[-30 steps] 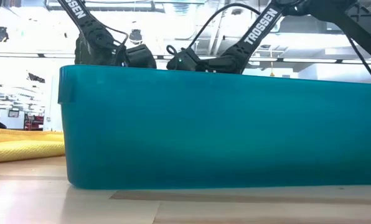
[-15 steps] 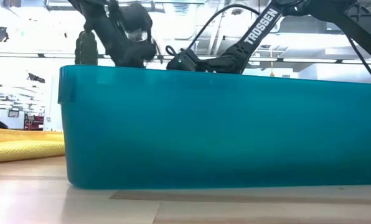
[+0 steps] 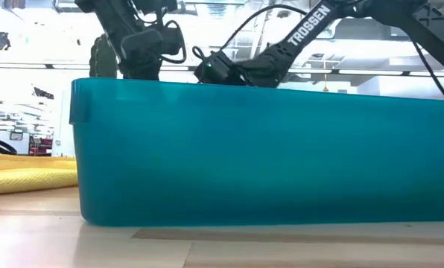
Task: Fold microfiber towels
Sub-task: Fold the orange microfiber towel
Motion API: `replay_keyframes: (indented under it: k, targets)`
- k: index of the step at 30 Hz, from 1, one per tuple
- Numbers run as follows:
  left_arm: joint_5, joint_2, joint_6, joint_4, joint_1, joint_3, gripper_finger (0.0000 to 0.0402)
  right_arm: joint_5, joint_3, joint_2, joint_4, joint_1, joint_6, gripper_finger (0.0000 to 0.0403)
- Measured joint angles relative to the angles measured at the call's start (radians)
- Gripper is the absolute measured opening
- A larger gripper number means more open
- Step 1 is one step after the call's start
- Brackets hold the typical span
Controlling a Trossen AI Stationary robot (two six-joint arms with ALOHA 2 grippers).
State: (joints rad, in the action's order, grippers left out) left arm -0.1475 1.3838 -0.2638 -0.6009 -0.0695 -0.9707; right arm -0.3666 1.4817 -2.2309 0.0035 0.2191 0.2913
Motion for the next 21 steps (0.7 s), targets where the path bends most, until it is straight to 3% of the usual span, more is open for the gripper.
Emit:
replay_keyframes:
  k: [6, 10, 14, 21]
  targets:
    - [-0.05, 0.0, 0.01, 0.012, 0.012, 0.0, 0.0, -0.017, 0.129, 0.0, -0.153, 0.016, 0.046, 0.0203]
    - [-0.053, 0.0, 0.054, 0.027, 0.017, 0.007, 0.0, -0.126, 0.211, 0.021, -0.343, 0.068, 0.045, 0.0212]
    - [-0.063, 0.0, 0.094, 0.059, 0.023, 0.036, 0.0, -0.227, 0.215, 0.122, -0.555, 0.177, 0.099, 0.0207]
    - [-0.041, 0.011, 0.101, 0.468, -0.005, 0.206, 0.0, -0.315, 0.129, 0.332, -0.88, 0.316, 0.332, 0.0182]
